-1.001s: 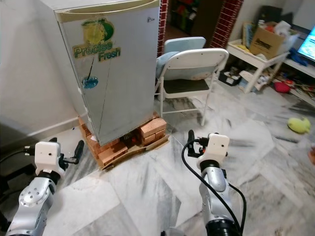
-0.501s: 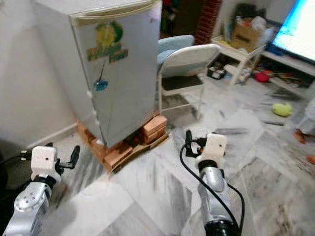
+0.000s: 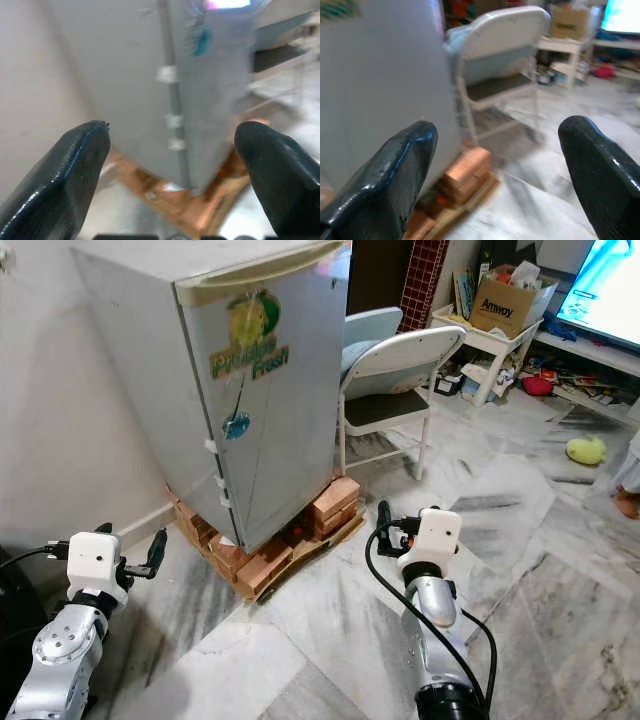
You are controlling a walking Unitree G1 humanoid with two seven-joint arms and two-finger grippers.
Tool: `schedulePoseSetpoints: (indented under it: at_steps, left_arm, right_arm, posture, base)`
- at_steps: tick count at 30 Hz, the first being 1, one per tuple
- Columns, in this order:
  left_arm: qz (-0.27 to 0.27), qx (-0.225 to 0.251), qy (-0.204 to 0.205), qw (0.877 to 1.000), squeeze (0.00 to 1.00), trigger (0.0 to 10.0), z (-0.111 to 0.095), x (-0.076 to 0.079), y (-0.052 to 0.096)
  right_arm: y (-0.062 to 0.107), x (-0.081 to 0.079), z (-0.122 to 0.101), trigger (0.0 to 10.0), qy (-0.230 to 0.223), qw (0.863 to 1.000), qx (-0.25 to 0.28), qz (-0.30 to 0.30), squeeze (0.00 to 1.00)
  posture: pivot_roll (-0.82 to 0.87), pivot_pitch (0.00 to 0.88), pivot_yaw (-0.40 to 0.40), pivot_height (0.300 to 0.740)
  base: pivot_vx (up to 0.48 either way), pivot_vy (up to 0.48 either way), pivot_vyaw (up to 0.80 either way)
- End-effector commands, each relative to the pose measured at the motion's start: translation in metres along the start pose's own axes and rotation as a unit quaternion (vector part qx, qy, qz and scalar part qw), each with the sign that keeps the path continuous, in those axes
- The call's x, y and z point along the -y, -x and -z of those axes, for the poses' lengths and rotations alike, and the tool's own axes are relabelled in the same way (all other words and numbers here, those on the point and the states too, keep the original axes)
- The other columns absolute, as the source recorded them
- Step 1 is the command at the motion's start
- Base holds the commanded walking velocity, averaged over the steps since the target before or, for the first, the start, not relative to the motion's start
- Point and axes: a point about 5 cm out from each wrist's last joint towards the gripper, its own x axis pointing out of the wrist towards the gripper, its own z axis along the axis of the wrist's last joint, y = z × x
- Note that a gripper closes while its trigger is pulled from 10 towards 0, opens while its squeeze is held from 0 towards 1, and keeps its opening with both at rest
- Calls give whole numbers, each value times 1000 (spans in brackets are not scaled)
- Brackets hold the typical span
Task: Restocking fridge
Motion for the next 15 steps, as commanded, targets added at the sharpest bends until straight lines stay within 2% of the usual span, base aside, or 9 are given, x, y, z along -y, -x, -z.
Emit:
schedulePoseSetpoints:
  at_steps: [1, 15]
  left_arm:
    - [-11, -3, -9, 1000, 0, 10000, 0, -11, 2]
    - [-6, -13, -13, 1000, 0, 10000, 4, -10, 0]
  right_arm:
    - [-4, -9, -7, 10000, -2, 1000, 14, -11, 0]
    - [-5, -10, -7, 10000, 8, 1000, 12, -13, 0]
  posture:
    - [34, 0, -26, 740]
    - [30, 0, -24, 740]
  base:
    - [319, 360, -700]
    - [307, 369, -697]
